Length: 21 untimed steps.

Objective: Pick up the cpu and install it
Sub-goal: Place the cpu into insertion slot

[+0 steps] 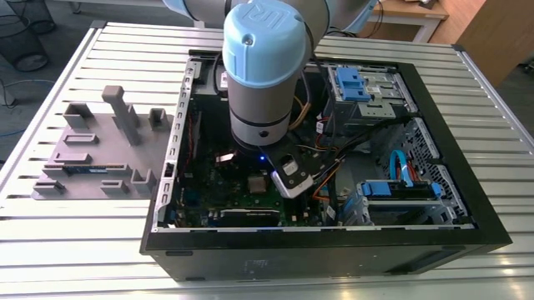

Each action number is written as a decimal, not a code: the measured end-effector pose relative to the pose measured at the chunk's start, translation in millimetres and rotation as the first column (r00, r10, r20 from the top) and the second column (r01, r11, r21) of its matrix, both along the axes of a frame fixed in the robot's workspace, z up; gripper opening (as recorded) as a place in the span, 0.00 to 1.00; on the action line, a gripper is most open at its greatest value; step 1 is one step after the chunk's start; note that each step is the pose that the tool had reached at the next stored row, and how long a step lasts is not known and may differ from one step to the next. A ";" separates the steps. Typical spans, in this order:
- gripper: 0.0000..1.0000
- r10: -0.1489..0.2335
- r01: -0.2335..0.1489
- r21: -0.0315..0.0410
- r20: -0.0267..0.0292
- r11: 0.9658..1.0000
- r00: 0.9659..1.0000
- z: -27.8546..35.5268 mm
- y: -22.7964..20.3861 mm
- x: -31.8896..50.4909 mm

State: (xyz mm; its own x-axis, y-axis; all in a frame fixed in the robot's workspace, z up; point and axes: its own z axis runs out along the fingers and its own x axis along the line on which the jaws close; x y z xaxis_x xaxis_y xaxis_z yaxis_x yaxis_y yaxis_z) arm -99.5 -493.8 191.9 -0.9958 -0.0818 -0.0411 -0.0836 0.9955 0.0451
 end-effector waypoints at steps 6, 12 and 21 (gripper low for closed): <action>0.53 0.000 0.000 0.000 0.000 1.000 1.000 -2.0 -0.1 0.3; 0.53 0.000 0.000 0.000 0.000 1.000 1.000 -2.3 0.0 0.3; 0.53 0.000 0.000 -0.003 0.000 1.000 1.000 -3.3 0.0 0.3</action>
